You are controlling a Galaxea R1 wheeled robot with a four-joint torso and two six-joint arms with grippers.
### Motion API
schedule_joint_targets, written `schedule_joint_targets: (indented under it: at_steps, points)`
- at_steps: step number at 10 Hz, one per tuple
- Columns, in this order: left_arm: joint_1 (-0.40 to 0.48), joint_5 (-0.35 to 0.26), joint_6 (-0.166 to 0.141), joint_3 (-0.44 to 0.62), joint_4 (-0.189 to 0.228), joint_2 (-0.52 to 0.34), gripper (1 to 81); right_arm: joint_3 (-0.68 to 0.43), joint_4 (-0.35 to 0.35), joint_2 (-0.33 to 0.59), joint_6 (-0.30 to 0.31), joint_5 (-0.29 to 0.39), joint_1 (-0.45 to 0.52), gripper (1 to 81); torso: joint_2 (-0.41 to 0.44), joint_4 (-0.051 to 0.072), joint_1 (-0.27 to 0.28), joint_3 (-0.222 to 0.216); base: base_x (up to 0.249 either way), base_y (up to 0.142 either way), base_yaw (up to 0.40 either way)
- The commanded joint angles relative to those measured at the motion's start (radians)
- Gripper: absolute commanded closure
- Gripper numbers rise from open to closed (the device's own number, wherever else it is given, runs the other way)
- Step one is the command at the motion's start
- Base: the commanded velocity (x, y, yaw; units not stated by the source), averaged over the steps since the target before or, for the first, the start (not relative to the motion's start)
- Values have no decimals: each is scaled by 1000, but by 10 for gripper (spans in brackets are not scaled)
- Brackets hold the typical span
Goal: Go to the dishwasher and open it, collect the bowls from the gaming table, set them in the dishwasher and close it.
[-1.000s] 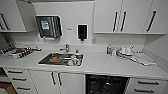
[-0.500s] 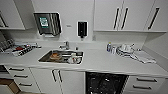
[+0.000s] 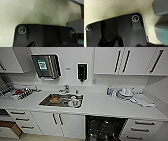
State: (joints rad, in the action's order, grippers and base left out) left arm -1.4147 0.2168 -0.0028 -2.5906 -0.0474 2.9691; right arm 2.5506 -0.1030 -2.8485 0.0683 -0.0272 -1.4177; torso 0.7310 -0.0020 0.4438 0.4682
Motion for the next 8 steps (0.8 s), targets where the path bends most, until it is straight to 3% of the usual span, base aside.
schedule_joint_targets:
  at_steps: [1, 2, 5, 8]
  points:
    - [38, -45, 4, 4, 11, 1, 10, 17, 3, -1, 1, 55, 45, 10, -95, 0, -61, 0, 0, 0, 0]
    - [38, -45, 4, 4, 11, 1, 10, 17, 2, -2, 1, 55, 45, 10, -33, 0, -21, 0, 0, 0, 0]
    - [38, -45, 4, 4, 11, -1, 10, 17, 3, -1, 1, 55, 42, 10, -87, 0, -56, 0, 0, 0, 0]
    - [35, -45, 4, 4, 11, -1, 10, 17, 5, -5, 1, 55, 39, 10, -87, 0, -57, 0, 0, 0, 0]
